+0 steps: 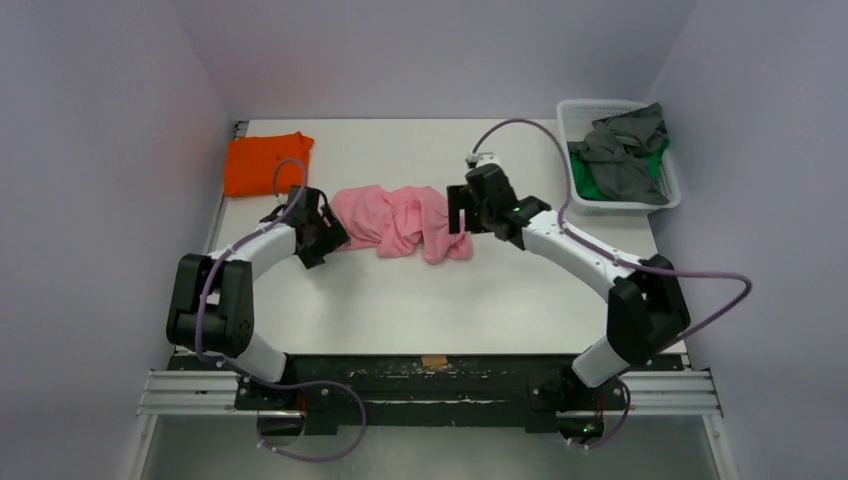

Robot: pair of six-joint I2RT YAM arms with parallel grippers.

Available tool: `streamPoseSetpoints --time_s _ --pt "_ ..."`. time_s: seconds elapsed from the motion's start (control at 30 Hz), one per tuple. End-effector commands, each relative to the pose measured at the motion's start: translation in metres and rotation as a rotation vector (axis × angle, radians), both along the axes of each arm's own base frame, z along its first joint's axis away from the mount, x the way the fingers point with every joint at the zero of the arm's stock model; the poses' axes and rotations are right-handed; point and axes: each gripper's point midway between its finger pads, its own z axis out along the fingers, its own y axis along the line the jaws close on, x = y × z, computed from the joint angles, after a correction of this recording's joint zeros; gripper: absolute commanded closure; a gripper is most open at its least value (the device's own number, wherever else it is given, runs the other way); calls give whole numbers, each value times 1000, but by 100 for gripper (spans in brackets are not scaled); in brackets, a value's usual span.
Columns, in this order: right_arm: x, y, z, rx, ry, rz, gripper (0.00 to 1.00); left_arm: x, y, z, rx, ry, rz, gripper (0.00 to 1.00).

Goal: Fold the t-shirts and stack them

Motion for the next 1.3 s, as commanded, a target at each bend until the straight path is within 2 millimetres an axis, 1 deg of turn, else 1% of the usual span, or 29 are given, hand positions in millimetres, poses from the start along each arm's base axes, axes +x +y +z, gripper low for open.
streamPoseSetpoints --time_s 0.0,0.1,0.17,0.27,0.4,0.47,0.6,0.67,0.73,0.8,0.83,0.87,0.9,0.93,0.97,1.1,1.13,1.2,1.27 --pt "-41 74 -41 29 101 191 21 20 4 2 19 -5 6 30" --pt "-52 94 -60 34 136 213 23 23 1 -1 4 3 1 32" --pt "-53 100 -68 49 151 202 24 24 3 -1 17 33 12 32" --pt "-51 104 -78 55 159 180 25 29 3 -1 24 59 22 32" --pt "-52 119 -92 89 185 202 26 37 2 0 24 88 36 32" --pt "-49 120 -102 79 197 188 26 45 -1 3 14 78 31 32" --pt "-43 121 -123 50 219 158 29 56 1 5 28 64 33 32" --pt "-41 123 -129 53 230 146 30 59 0 5 32 76 32 32" --pt "-39 121 -134 44 233 119 33 63 0 6 40 88 28 31" --pt "-34 115 -134 22 215 88 39 67 -1 7 44 95 24 31" --pt "-33 112 -134 16 209 76 50 71 -1 8 43 92 19 31" --pt "-31 109 -134 14 205 68 70 75 -5 9 28 88 4 31" --pt "-30 106 -133 15 201 63 84 80 -12 12 2 76 -20 31" --pt "-29 102 -133 14 201 55 94 85 -18 13 -25 65 -39 31" --pt "-28 97 -132 11 198 44 100 88 -23 14 -36 61 -49 32" --pt "-26 76 -120 2 173 14 100 99 -36 14 -37 59 -75 32" --pt "-26 72 -115 -1 163 14 100 101 -39 13 -39 59 -81 34" --pt "-27 63 -108 -5 150 9 100 105 -47 11 -45 61 -94 40" --pt "-27 51 -98 8 135 -8 100 106 -52 5 -44 81 -104 46"
